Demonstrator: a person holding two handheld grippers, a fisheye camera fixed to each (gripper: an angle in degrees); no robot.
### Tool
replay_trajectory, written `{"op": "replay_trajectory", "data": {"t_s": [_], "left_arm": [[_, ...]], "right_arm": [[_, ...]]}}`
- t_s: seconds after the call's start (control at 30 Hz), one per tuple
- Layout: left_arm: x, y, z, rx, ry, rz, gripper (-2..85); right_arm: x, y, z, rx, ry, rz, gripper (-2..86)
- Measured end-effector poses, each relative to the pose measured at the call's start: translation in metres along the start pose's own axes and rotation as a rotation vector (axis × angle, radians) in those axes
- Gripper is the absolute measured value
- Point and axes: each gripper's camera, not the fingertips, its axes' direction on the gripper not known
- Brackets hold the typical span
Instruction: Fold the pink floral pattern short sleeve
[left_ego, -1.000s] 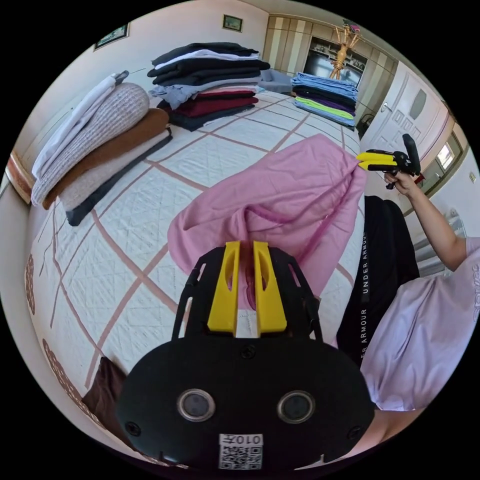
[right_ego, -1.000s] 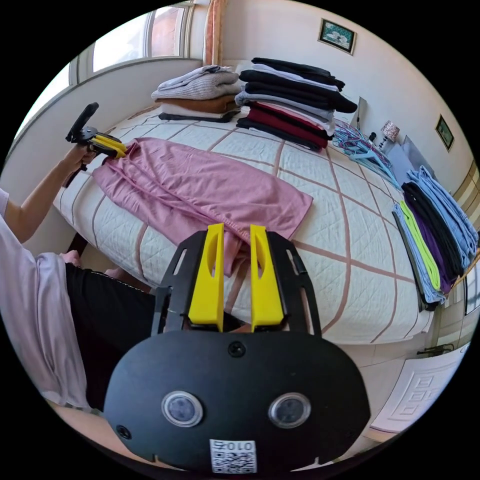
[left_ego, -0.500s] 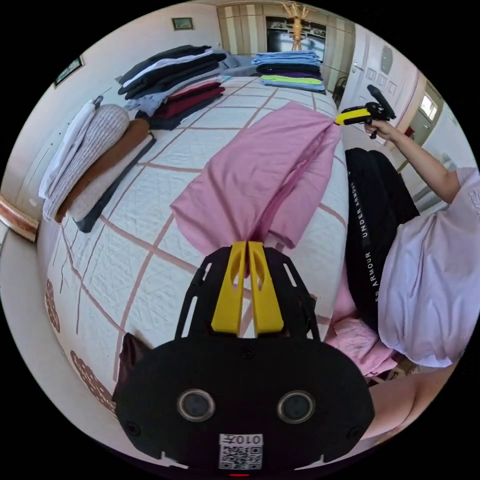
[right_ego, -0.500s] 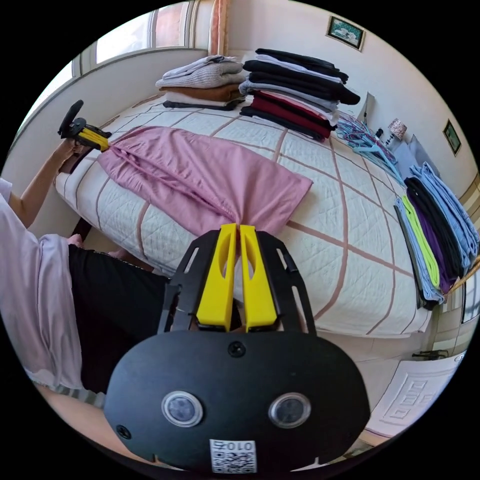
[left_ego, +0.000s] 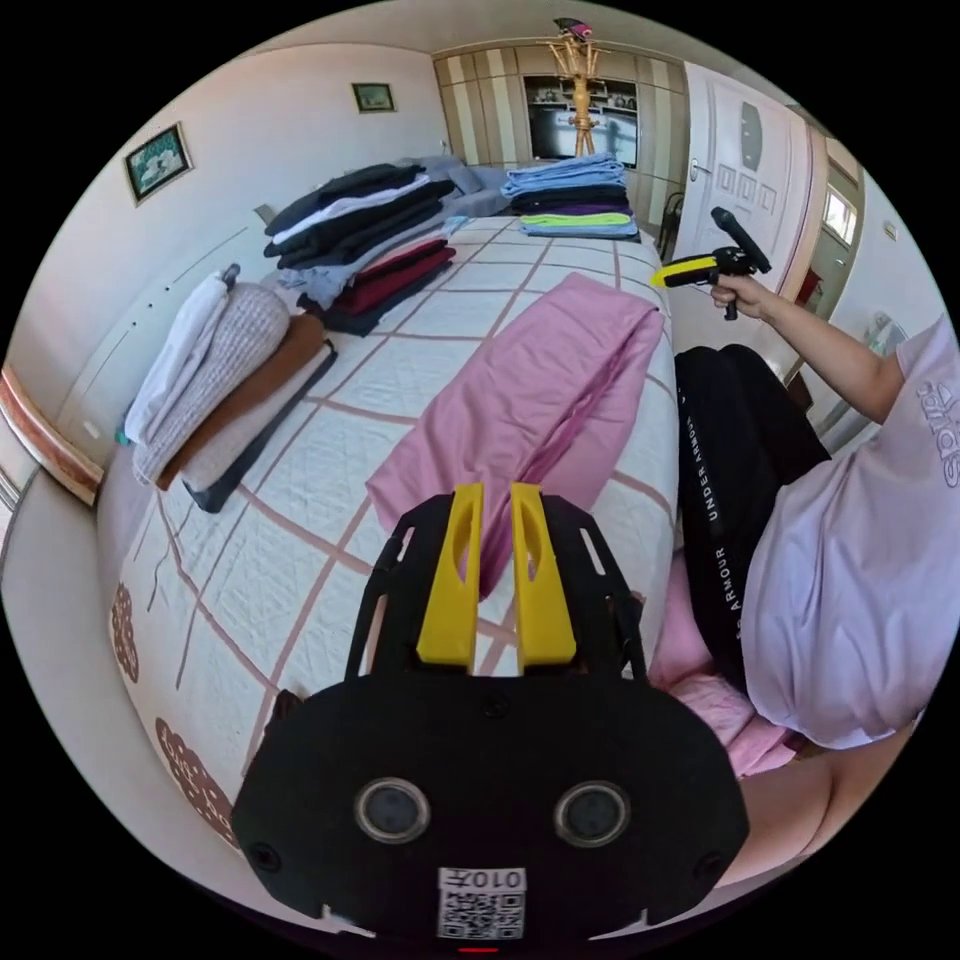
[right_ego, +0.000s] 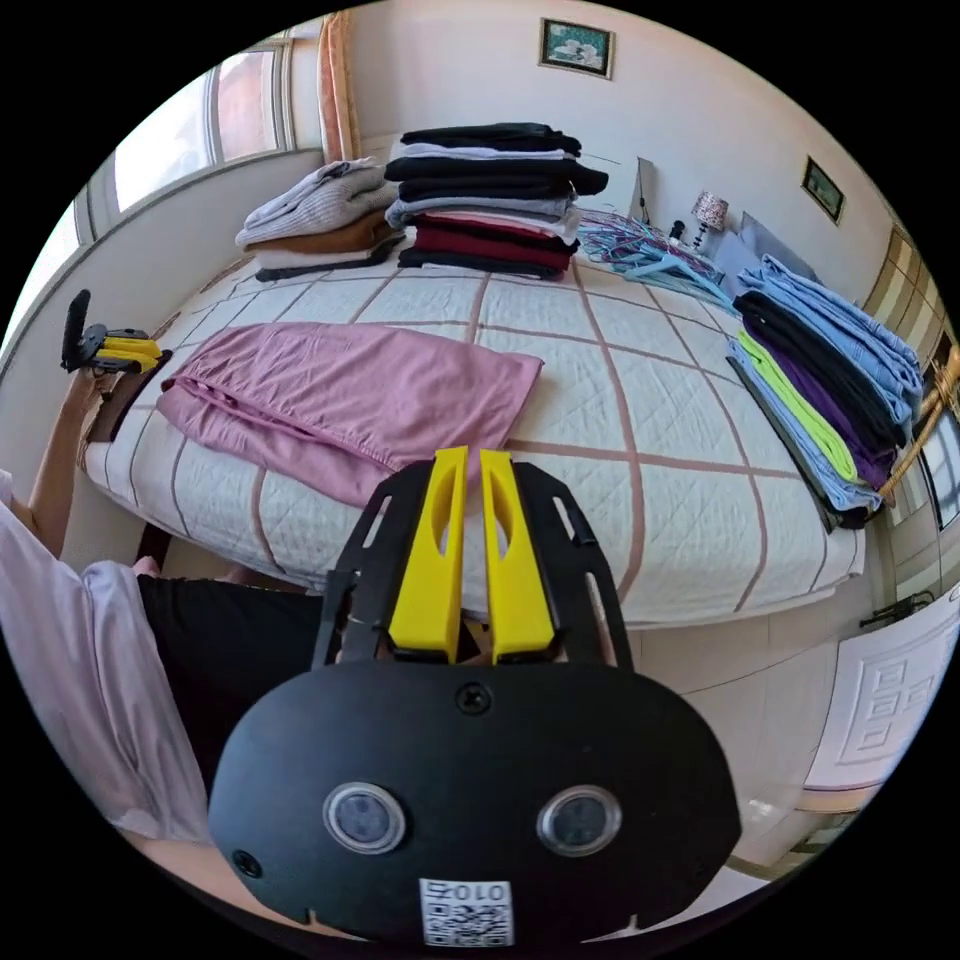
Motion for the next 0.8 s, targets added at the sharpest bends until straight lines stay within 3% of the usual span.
{"op": "replay_trajectory", "data": {"t_s": [0.2,0.27,0.47,0.63,0.7,0.8], "left_arm": [[-0.018,-0.021,0.048,-0.006,0.149,-0.057,3.0],[-0.008,-0.029,0.071,-0.071,0.177,-0.015,1.7],[0.006,-0.027,0.074,-0.06,0.251,0.033,0.0],[0.004,-0.023,0.071,-0.08,0.245,0.039,-0.2],[0.0,-0.022,0.06,-0.085,0.273,0.051,-0.2],[-0.013,-0.016,0.02,0.024,0.164,-0.012,-0.2]], "right_arm": [[0.033,-0.013,0.058,-0.141,-0.311,0.206,5.8],[0.034,-0.012,0.053,-0.104,-0.321,0.211,5.0],[0.043,-0.01,0.041,-0.08,-0.208,0.231,4.1],[0.034,-0.007,0.075,-0.174,-0.212,0.228,3.7],[0.024,-0.003,0.066,-0.157,-0.123,0.25,3.7],[0.001,0.003,0.039,-0.07,0.069,0.273,3.7]]}}
